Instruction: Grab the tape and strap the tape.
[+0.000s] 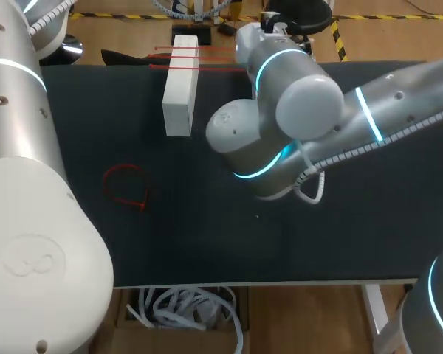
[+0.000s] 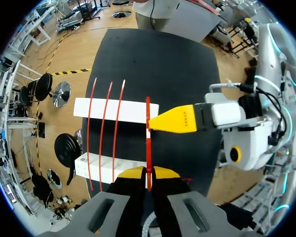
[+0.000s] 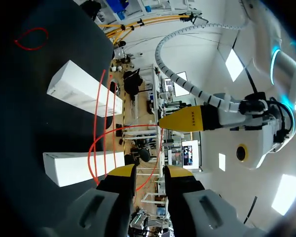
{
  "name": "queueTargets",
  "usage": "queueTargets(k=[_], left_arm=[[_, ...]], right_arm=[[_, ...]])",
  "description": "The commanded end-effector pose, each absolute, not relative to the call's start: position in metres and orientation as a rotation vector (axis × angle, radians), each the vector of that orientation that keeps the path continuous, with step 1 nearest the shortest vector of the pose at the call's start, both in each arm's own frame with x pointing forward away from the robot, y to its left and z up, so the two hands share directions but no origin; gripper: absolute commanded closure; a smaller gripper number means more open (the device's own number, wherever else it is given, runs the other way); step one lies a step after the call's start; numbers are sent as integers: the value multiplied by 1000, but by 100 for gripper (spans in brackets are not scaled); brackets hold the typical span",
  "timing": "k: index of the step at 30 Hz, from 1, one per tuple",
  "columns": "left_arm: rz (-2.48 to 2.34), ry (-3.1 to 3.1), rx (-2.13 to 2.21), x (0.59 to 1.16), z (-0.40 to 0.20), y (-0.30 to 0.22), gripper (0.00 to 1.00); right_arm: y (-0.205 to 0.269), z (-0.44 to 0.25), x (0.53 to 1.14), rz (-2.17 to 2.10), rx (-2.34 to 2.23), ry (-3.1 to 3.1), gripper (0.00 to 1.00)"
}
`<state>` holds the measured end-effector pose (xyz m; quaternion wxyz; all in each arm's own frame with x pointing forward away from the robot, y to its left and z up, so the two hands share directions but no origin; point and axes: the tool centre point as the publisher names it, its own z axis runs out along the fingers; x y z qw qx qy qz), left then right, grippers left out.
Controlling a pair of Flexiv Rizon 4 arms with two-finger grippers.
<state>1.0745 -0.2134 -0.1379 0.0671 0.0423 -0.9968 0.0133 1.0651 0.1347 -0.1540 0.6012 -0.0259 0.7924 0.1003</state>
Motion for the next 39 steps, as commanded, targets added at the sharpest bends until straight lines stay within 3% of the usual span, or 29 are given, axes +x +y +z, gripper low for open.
queueTargets(k=[1, 9, 19, 24, 25, 26, 39], left_arm=[[32, -3001, 128, 1076, -136, -214, 100], [32, -3001, 128, 1076, -136, -214, 100], [32, -3001, 128, 1076, -136, -214, 100], [32, -3001, 128, 1076, -136, -214, 100], [32, -3001, 128, 1076, -136, -214, 100], [32, -3001, 128, 1076, -136, -214, 100], [32, -3001, 128, 1076, -136, -214, 100]], right_arm=[[117, -147, 1048, 301, -119, 1865, 78], [74, -149, 1035, 313, -121, 1891, 78], [6, -168, 1068, 205, -16, 1900, 76], [4, -164, 1085, 273, -4, 1879, 63], [7, -163, 1087, 307, -28, 1877, 55], [10, -161, 1089, 321, -56, 1877, 3], [14, -159, 1090, 334, -88, 1877, 0]])
